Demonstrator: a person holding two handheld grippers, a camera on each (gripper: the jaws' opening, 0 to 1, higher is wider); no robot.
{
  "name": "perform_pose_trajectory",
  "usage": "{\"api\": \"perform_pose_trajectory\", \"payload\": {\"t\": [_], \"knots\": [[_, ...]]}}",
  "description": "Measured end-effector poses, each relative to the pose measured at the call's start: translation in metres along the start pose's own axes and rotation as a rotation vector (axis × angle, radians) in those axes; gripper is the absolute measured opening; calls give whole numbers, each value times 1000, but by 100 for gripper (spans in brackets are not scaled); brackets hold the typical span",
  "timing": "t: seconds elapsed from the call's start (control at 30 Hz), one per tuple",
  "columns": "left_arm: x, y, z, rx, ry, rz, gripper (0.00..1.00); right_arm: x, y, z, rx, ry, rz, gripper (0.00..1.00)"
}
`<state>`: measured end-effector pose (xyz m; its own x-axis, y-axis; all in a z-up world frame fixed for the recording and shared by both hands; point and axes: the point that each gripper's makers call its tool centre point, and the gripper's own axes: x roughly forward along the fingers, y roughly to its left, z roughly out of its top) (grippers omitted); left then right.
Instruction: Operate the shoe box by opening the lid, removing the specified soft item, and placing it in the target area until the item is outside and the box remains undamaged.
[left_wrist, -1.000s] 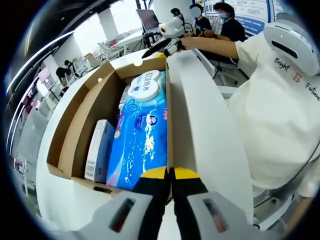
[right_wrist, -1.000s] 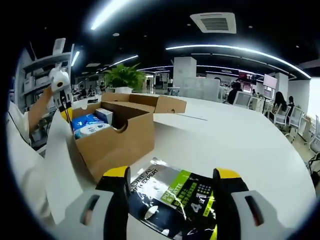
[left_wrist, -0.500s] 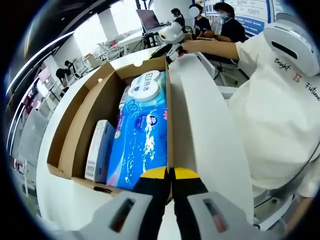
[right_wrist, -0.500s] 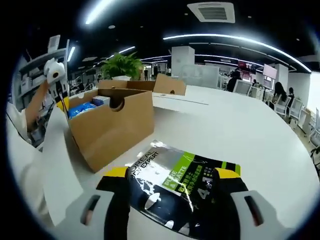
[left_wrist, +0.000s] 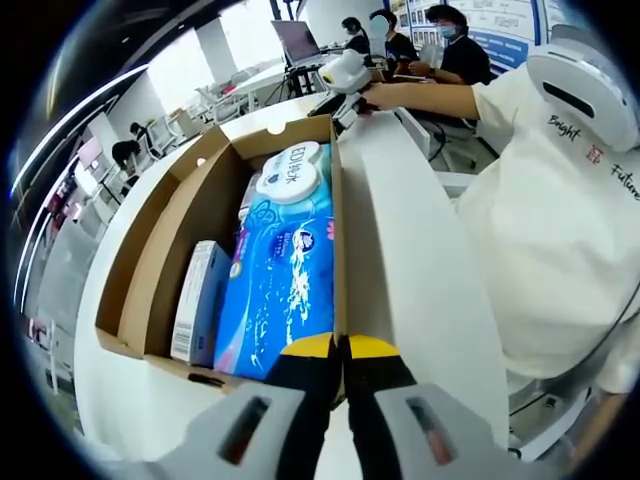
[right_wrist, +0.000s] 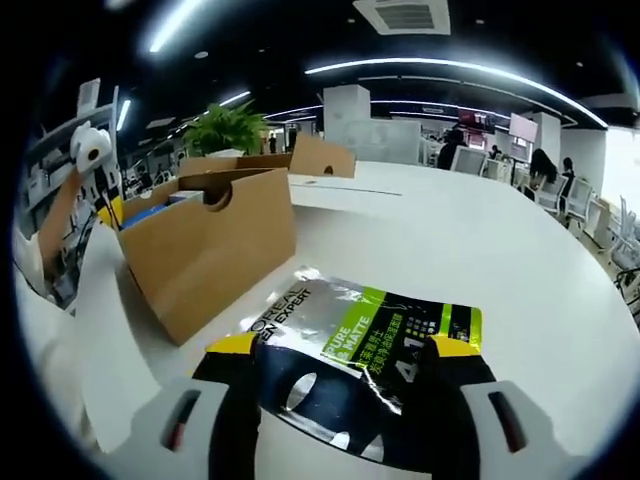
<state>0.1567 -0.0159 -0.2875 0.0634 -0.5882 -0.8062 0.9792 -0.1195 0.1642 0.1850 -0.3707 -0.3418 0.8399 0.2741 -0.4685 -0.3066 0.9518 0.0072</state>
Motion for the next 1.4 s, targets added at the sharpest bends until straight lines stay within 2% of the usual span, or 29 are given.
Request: {"api": "perform_pose_trajectory", "payload": {"t": [0.47,0.53,0.6,0.73,0.9,0.97,1.13,1.27,1.4], "knots": [[0,0,0,1,-1,2,2,3,-1,3,3,4,-2,67],[0,0,0,-1,0,0,2,3,-1,4,3,5,5,70],[0,0,0,-3,0,-2,2,1,-2,14,66,-41,20,74],[0,0,0,-3,1,-4,2,-5,-5,21,51,-37,18,75],[0,0,0,-3,1,-4,2,-16,-2,47,-5,-75,33,73],[0,0,0,-3,2,-4,2,-23,4,71,-87,-147,58,71],[0,0,0,-8,1,-2,2,-36,17,106,-150,-161,95,71],[0,0,0,-15,4,0,2,-39,26,125,-192,-170,134,69],[0,1,0,-17,2,-10,2,-42,39,139,-189,-168,188,69]]}}
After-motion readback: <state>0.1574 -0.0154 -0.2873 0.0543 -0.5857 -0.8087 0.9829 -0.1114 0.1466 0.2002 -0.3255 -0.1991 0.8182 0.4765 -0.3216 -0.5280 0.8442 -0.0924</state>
